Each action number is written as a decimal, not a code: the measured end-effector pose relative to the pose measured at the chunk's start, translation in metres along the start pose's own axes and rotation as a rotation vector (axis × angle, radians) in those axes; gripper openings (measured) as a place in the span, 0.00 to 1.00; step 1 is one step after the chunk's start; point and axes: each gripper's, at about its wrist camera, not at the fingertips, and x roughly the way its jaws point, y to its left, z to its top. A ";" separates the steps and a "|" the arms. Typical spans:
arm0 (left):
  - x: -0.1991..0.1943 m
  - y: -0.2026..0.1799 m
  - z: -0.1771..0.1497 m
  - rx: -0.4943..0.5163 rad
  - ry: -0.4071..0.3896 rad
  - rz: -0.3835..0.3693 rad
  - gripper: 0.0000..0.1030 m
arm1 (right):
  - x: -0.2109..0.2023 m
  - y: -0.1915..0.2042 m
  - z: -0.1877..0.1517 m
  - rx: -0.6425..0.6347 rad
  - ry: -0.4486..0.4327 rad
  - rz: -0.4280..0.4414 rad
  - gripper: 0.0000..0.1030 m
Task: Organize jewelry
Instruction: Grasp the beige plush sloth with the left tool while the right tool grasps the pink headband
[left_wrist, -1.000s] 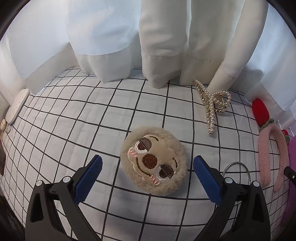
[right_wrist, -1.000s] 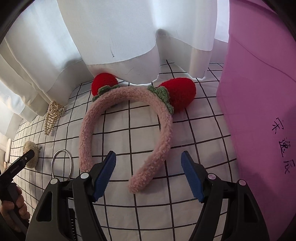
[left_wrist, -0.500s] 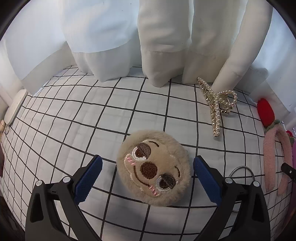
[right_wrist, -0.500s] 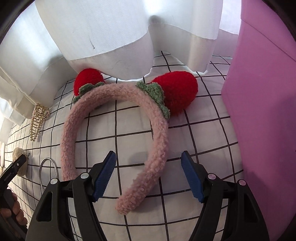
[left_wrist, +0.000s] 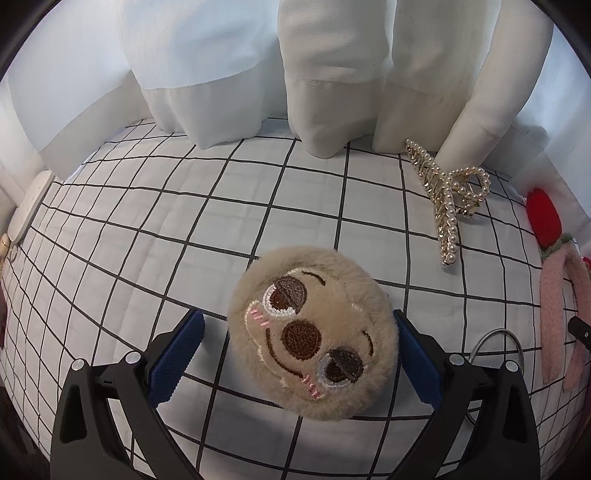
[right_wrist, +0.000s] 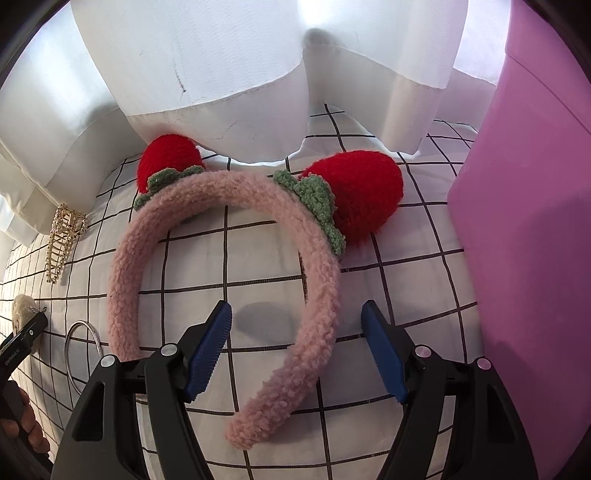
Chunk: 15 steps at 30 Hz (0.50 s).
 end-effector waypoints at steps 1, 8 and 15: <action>0.001 0.000 -0.001 0.000 -0.002 -0.001 0.94 | 0.001 0.001 0.000 -0.005 -0.001 -0.006 0.67; 0.002 0.003 -0.002 -0.009 -0.012 -0.004 0.95 | 0.005 0.010 -0.001 -0.034 -0.014 -0.043 0.67; -0.001 0.003 -0.012 -0.006 -0.036 -0.006 0.94 | 0.009 0.017 -0.004 -0.040 -0.037 -0.034 0.67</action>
